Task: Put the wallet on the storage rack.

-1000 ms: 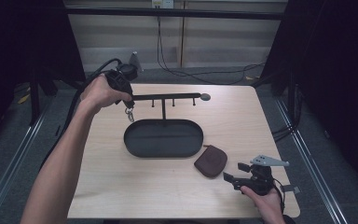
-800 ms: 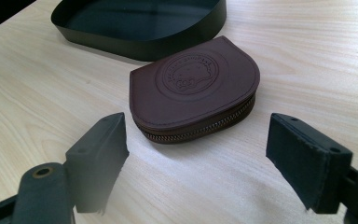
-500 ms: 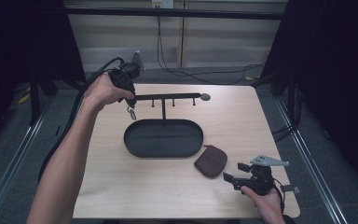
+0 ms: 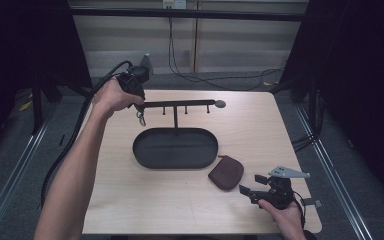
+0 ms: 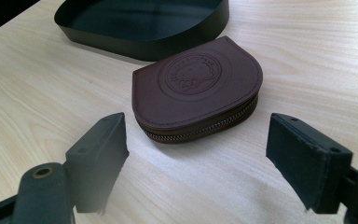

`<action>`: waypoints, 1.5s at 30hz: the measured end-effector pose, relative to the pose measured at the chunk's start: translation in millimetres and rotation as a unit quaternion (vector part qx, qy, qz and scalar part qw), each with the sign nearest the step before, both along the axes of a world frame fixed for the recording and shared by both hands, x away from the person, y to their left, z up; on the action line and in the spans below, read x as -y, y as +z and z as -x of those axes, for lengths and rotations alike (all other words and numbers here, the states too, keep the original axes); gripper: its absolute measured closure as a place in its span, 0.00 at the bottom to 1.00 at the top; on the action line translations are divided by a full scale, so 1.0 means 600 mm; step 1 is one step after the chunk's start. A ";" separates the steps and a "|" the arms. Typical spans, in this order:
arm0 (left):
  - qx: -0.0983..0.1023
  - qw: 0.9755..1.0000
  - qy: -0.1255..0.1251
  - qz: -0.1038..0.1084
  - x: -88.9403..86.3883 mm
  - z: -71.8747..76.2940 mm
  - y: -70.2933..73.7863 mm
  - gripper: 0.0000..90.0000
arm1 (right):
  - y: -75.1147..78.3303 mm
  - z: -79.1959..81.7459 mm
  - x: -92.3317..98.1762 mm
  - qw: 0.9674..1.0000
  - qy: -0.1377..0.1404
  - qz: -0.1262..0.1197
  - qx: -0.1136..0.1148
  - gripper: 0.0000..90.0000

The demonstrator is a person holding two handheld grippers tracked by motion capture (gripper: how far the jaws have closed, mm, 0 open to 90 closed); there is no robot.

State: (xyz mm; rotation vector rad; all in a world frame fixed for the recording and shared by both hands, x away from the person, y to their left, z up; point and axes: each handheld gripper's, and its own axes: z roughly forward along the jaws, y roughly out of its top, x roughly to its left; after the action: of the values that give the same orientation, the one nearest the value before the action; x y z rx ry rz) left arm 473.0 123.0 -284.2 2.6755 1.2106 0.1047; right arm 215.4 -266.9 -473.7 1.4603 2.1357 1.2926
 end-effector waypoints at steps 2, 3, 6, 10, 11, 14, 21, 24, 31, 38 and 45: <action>0.001 1.000 -0.001 -0.001 -0.002 0.001 0.001 0.94 | 0.000 0.000 0.000 1.000 0.001 0.000 0.000 0.22; 0.003 1.000 0.002 0.002 -0.003 0.002 0.001 0.93 | 0.000 0.000 0.000 1.000 0.001 0.001 0.000 0.22; 0.008 1.000 0.001 0.017 -0.010 0.007 0.006 0.93 | 0.000 0.000 0.000 1.000 0.000 0.001 0.001 0.22; 0.019 0.999 -0.002 0.031 -0.022 0.017 0.009 0.91 | 0.000 0.000 -0.001 1.000 0.000 0.002 0.001 0.22; 0.020 0.999 -0.003 0.035 -0.024 0.020 0.010 0.90 | 0.000 0.000 -0.001 1.000 0.000 0.002 0.001 0.22; 0.036 0.998 0.000 0.056 -0.039 0.030 0.013 0.88 | 0.000 -0.001 -0.001 1.000 -0.001 0.002 0.000 0.22; 0.053 0.994 0.016 0.096 -0.073 0.054 0.006 0.85 | 0.000 -0.001 -0.001 1.000 -0.002 0.004 -0.001 0.22; 0.064 0.992 0.027 0.109 -0.097 0.066 0.000 0.76 | -0.001 -0.001 -0.001 1.000 -0.002 0.004 -0.001 0.22; 0.107 0.982 0.037 0.151 -0.132 0.101 -0.011 0.66 | -0.001 -0.002 -0.001 1.000 -0.004 0.005 -0.003 0.22; 0.120 0.976 0.045 0.178 -0.151 0.134 -0.035 0.62 | -0.001 -0.003 0.001 1.000 -0.007 0.004 -0.006 0.22; 0.142 0.971 0.044 0.186 -0.175 0.173 -0.056 0.56 | -0.002 -0.004 0.003 1.000 -0.010 0.002 -0.006 0.22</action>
State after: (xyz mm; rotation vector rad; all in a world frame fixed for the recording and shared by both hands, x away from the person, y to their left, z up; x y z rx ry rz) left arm 369.4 227.9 -317.7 2.1993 1.1287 0.2394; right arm 217.8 -268.9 -474.8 1.4873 2.1250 1.2740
